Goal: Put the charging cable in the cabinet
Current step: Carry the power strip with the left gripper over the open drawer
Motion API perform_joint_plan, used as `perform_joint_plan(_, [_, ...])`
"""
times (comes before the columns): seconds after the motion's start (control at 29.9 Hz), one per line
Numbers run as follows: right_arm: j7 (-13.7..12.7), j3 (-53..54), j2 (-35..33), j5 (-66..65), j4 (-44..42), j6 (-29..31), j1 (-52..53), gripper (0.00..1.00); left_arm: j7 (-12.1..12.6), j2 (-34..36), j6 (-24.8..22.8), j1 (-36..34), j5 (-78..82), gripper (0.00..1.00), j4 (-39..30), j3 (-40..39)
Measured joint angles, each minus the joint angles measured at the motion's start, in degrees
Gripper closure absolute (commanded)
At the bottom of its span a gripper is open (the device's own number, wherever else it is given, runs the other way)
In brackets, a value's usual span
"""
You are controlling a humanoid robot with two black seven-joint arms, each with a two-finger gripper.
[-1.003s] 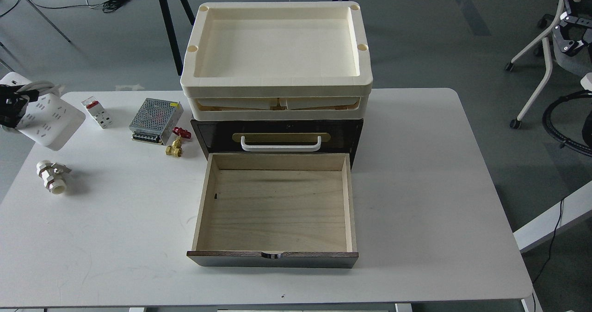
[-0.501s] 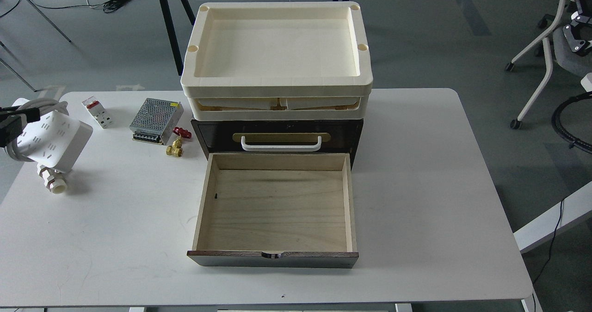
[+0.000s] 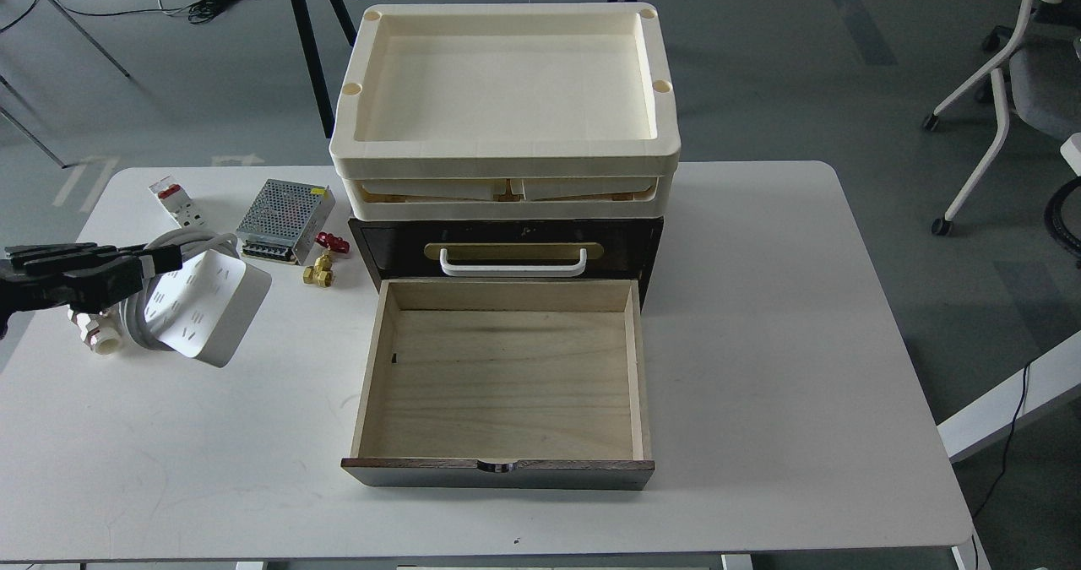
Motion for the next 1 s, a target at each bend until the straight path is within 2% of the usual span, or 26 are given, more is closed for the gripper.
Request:
perform_joint_plan(0.23, [-0.03,-0.20,0.16,0.00,-0.05,0.00,-0.70,0.01,0.00,-3.11,-0.17,1.28,-3.47,1.00,-2.62,0.34])
perform_joint_plan(0.57, [-0.26,-0.40,0.56,-0.10,-0.13,0.00,-1.36,0.01,0.00,-19.31,-0.20,1.28,-9.23,1.00,-2.85,0.12])
perform_joint_plan(0.8, [-0.37,-0.52,0.41,-0.18,-0.14,0.00,-1.42,0.01,0.00,-26.94,-0.11,1.28,-12.72,1.00,-2.57,-1.25])
perform_joint_plan(1.0, [-0.37,-0.62,0.56,-0.18,-0.14,0.00,-1.55,0.01,0.00,-33.67,0.02,1.79,-13.38,1.00,1.77,-1.73])
